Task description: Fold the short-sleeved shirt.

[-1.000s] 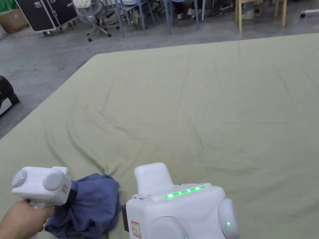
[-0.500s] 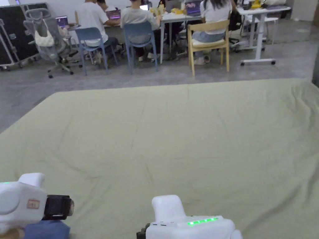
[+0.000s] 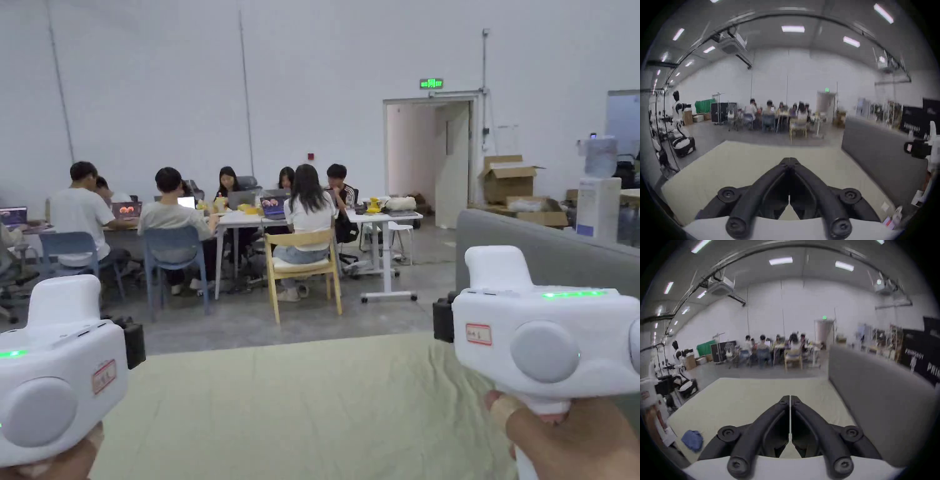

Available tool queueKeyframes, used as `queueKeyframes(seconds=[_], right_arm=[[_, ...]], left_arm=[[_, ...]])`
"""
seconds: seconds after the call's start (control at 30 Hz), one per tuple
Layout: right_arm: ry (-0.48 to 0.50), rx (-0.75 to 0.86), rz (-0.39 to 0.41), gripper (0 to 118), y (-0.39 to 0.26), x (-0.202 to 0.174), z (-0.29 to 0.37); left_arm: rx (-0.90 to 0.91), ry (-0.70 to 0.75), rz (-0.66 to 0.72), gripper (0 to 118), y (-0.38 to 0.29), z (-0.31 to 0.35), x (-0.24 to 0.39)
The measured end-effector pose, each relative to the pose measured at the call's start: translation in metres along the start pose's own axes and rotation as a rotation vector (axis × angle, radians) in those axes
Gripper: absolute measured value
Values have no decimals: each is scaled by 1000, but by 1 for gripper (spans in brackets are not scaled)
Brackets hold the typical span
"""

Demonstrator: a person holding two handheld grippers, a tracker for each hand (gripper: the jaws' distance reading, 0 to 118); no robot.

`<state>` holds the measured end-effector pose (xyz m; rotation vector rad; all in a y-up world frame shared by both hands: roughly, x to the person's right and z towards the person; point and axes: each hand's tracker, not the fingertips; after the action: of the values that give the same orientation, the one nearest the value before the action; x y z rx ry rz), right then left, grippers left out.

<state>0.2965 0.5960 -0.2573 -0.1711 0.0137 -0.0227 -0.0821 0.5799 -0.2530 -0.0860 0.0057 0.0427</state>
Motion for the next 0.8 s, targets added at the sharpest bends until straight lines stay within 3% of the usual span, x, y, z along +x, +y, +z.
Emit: queueKeyframes(seconds=[0.13,0.43,0.8], right_arm=[[-139,40,16,3,4,22,28],[-39,-59,2,4,-43,0,23],[2,-29,21,5,-35,-30,31]], left_arm=[[49,48,-13,0,7,11,30],[-35,64,-106,0,-28,18,64],[-34,93,-115,0,-23,40,47]])
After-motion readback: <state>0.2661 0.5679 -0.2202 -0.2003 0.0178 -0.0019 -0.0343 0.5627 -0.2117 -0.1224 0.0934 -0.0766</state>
